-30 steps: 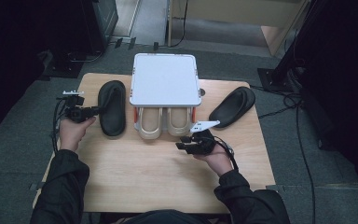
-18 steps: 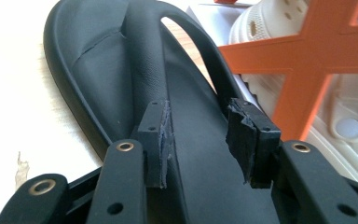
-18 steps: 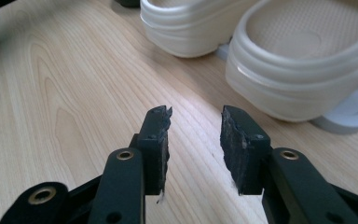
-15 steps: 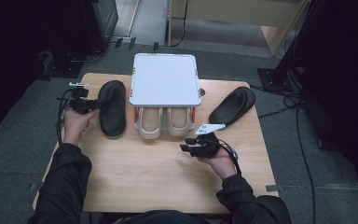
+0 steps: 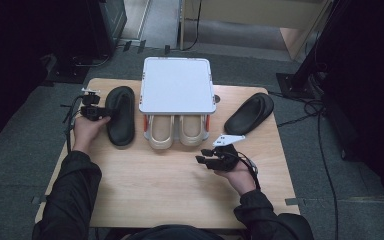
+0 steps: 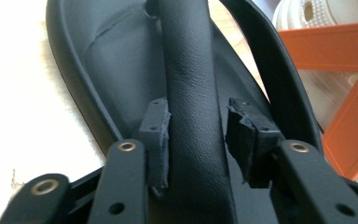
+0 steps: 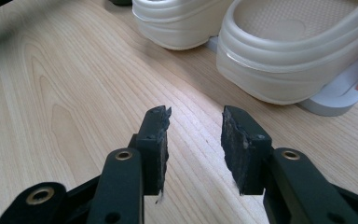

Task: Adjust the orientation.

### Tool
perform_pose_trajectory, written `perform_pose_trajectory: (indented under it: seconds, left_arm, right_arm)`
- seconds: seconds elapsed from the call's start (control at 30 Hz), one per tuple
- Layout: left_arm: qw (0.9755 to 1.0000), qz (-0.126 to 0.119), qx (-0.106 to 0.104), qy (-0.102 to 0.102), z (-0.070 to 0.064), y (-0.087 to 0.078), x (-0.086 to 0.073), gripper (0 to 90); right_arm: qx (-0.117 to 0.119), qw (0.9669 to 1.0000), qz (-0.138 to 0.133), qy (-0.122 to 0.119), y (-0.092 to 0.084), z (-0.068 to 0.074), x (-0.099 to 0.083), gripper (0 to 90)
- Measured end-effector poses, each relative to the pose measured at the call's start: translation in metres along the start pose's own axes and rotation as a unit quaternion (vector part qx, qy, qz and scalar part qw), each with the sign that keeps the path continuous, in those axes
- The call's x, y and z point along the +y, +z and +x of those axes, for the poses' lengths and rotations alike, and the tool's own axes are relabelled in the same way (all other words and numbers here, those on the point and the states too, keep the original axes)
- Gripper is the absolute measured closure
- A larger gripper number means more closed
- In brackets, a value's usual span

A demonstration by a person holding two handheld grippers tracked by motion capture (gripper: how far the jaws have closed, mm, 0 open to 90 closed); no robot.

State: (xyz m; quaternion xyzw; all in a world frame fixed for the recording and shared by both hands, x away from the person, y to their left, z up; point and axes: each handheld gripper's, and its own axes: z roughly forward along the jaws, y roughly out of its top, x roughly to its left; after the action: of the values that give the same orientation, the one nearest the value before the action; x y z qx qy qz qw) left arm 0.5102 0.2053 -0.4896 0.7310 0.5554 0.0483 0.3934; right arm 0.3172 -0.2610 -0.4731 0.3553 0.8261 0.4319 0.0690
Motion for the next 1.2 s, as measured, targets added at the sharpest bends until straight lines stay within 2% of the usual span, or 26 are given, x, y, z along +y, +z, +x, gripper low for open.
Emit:
perform_pose_trajectory:
  seconds: [0.1, 0.4, 0.7, 1.2]
  left_arm:
    - [0.9999, -0.005, -0.007, -0.006, 0.003, 0.001, -0.001, 65.3]
    - [0.9998, -0.008, -0.011, -0.017, 0.002, -0.003, -0.001, 67.2]
    - [0.9993, -0.013, -0.027, -0.022, -0.004, -0.009, 0.001, 67.6]
    - [0.9991, -0.01, -0.033, -0.024, -0.016, -0.028, -0.002, 67.6]
  right_arm:
    - [-0.002, 1.0, -0.002, 0.001, -0.001, 0.0, 0.0, 61.4]
    - [-0.002, 1.0, -0.005, 0.0, -0.001, -0.001, 0.0, 61.4]
    - [0.0, 1.0, -0.005, 0.001, 0.0, -0.001, 0.0, 61.4]
    - [0.007, 0.9999, -0.011, -0.001, 0.001, -0.003, 0.004, 59.5]
